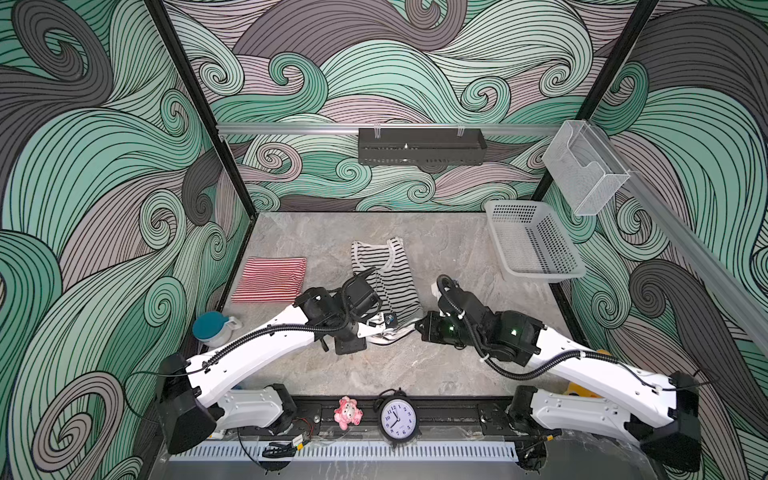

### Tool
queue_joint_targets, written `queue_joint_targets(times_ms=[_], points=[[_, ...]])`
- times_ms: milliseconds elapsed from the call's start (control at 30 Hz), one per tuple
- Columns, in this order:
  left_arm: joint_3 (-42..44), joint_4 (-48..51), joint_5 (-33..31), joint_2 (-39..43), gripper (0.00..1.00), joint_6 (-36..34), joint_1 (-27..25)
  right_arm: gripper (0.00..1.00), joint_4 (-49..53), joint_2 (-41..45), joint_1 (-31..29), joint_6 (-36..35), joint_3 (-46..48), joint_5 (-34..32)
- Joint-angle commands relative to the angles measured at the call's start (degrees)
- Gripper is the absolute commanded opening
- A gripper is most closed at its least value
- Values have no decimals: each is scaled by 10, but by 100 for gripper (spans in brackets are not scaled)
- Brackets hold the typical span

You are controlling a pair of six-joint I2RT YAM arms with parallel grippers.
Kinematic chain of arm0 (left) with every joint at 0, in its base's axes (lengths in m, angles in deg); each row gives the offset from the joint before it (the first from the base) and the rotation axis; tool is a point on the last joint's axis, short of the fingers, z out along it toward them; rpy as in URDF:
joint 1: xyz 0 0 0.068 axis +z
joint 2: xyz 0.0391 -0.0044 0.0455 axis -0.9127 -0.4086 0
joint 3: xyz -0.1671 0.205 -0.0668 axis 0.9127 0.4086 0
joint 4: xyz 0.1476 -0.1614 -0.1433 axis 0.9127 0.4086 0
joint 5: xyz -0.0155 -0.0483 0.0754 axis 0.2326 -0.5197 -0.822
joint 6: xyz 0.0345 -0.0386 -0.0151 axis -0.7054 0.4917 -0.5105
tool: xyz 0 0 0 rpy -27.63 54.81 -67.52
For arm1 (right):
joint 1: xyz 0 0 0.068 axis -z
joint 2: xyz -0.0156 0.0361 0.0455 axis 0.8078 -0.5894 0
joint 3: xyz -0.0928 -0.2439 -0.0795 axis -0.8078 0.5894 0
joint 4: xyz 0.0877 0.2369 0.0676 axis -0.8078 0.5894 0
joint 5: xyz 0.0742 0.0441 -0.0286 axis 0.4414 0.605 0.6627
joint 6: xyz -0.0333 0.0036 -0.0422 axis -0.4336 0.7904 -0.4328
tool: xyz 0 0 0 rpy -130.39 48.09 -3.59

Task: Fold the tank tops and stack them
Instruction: 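Lift the hem end with both grippers and fold it toward the neckline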

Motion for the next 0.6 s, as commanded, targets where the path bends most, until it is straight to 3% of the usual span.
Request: queue_joint_targets(times_ms=[0,333,567], points=[[-38,-38,-45,-37,0,-38,38,0,34,-34,36,-57,-44,7],[-121,-114,-1,-157,0,-79,149,0,19,-166,168,-140,-129,109],[-169,-125,8,-252,0,-84,188,0,-14,-269,237,-168,-169,178]])
